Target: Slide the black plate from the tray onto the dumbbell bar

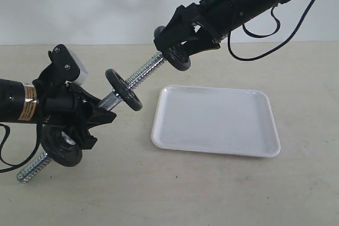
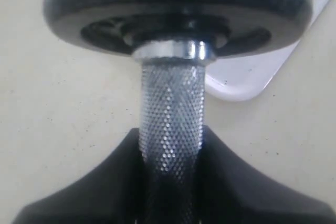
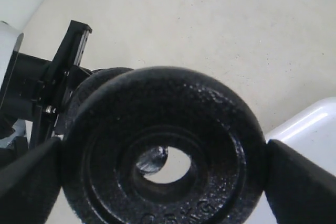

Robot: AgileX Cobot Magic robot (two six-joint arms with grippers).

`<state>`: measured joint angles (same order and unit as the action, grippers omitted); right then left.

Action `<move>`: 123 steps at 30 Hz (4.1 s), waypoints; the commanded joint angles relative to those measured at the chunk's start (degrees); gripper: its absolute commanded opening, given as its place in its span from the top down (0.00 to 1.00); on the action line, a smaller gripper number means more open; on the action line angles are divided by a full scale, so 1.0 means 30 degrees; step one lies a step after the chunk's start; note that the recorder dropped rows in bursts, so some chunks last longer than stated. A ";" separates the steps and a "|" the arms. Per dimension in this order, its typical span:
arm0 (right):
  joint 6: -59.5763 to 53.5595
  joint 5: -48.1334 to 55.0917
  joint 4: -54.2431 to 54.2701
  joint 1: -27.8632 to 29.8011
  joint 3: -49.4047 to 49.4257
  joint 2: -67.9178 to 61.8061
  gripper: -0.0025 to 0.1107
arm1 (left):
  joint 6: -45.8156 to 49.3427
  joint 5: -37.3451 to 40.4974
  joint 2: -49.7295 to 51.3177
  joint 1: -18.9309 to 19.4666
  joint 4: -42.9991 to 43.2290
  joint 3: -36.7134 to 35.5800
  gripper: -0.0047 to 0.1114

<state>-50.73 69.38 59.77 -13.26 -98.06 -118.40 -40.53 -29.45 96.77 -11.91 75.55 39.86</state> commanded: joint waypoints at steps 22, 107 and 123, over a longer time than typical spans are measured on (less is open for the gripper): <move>-0.0650 0.0196 0.1629 -0.0917 -0.0215 -0.0370 0.98 | 0.0000 -0.3318 -0.1139 -0.0033 -0.1740 0.0713 0.92; -0.0776 0.0196 0.2133 0.0227 -0.0500 -0.0370 0.98 | 0.1498 -0.4219 -0.1139 -0.0033 -0.1060 0.0677 0.92; 0.0029 0.0196 0.2056 -0.0197 -0.0500 -0.0407 0.98 | 0.1865 -0.5017 -0.1139 -0.0033 -0.1901 0.0710 0.92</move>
<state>-50.53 69.20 62.40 -12.94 -98.67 -120.62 -35.27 -24.05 96.77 -11.91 74.73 39.86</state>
